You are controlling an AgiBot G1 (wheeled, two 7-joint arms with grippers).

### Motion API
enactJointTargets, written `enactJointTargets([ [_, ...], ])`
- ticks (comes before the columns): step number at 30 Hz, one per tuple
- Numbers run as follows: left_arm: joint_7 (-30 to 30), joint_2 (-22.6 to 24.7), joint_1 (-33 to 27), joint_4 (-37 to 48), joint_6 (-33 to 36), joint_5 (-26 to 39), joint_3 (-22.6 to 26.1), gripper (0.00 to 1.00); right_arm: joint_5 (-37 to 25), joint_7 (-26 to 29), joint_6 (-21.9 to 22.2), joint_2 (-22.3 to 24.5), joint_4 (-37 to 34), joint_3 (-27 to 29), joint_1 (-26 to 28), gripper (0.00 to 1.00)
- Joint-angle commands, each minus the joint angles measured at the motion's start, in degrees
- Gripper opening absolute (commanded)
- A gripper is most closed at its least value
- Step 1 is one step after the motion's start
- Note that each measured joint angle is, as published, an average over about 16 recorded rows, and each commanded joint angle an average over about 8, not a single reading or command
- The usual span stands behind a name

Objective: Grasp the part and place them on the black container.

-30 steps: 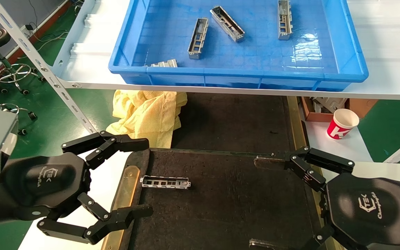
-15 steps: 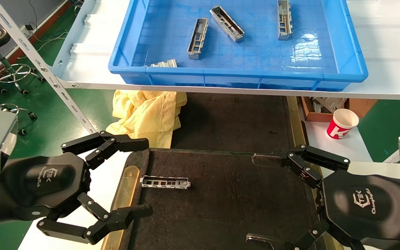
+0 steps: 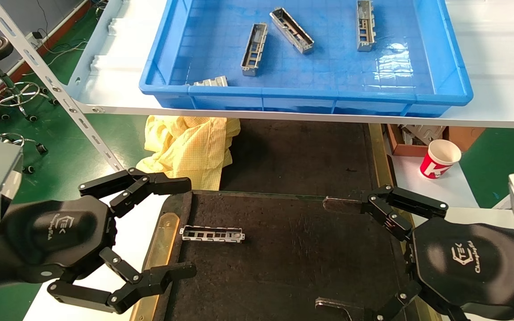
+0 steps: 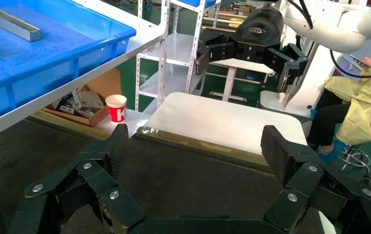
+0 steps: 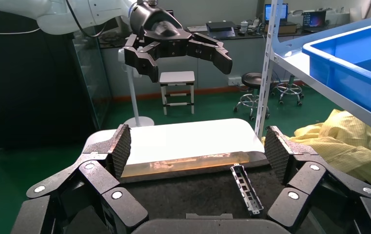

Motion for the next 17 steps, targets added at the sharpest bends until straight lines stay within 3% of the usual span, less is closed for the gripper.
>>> enactJointTargets([
  [1,0.00,0.00,0.00,0.00,0.00,0.00,0.00,1.00,-0.01,-0.01,0.01,-0.02,-0.03,-0.03,0.01,1.00],
  [17,0.00,0.00,0.00,0.00,0.00,0.00,0.00,1.00,-0.06,-0.05,0.06,-0.06,-0.09,-0.10,0.06,1.00],
])
